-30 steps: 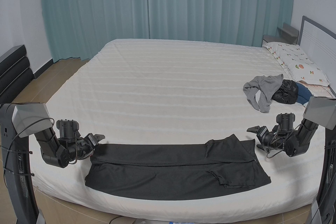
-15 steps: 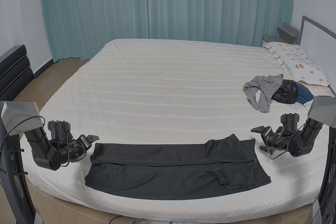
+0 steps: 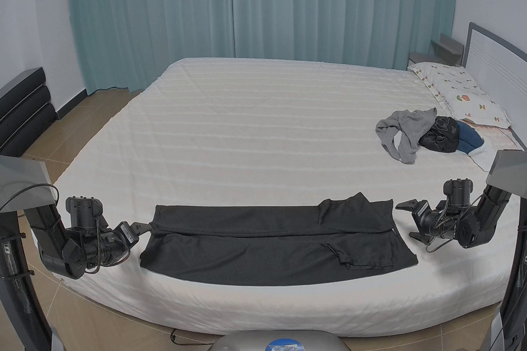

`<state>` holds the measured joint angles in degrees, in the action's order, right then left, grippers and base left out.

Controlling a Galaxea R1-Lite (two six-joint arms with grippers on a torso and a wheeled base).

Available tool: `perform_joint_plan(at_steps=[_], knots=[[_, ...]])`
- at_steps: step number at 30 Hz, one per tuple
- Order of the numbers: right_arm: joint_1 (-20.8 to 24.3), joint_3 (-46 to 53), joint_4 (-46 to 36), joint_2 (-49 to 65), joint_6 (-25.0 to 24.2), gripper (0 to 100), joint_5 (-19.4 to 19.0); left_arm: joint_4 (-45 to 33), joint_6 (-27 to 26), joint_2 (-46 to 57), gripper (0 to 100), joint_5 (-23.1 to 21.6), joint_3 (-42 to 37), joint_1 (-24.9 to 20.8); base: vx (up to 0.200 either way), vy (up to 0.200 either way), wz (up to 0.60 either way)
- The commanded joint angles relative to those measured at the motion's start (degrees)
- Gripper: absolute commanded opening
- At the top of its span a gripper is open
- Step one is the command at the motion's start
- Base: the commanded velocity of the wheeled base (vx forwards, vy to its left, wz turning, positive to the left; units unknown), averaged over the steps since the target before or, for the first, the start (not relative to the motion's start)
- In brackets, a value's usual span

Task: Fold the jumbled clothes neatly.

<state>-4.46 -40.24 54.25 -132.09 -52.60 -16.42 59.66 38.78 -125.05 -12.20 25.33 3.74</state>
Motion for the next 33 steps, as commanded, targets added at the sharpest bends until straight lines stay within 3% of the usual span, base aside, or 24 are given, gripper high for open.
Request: perform_joint_plan(at_steps=[1, 11, 15, 16, 33], knots=[[0.07, 0.08, 0.16, 0.16, -0.04, 100, -0.01, 0.19, 0.16, 0.60, 100, 0.07, -2.66, -0.58, 0.000, 0.000, 0.00], [0.24, 0.60, 2.27, -0.37, 0.13, 100, 0.07, 2.21, -0.11, -4.50, 100, 1.22, -1.16, -3.57, 0.000, 0.000, 0.00], [0.33, 1.31, 3.85, -0.63, 0.22, 100, 0.07, 4.94, -0.02, -6.52, 100, 4.29, -0.46, -4.36, 0.000, 0.000, 0.00], [0.33, 1.31, 3.85, -0.63, 0.22, 100, 0.07, 5.20, -0.02, -6.52, 0, 4.91, -0.90, -4.53, 0.000, 0.000, 0.00], [0.24, 1.57, 3.94, -0.54, 0.22, 100, 0.07, 4.94, -0.63, -4.59, 0, 9.83, -6.08, -5.32, 0.000, 0.000, 0.00]])
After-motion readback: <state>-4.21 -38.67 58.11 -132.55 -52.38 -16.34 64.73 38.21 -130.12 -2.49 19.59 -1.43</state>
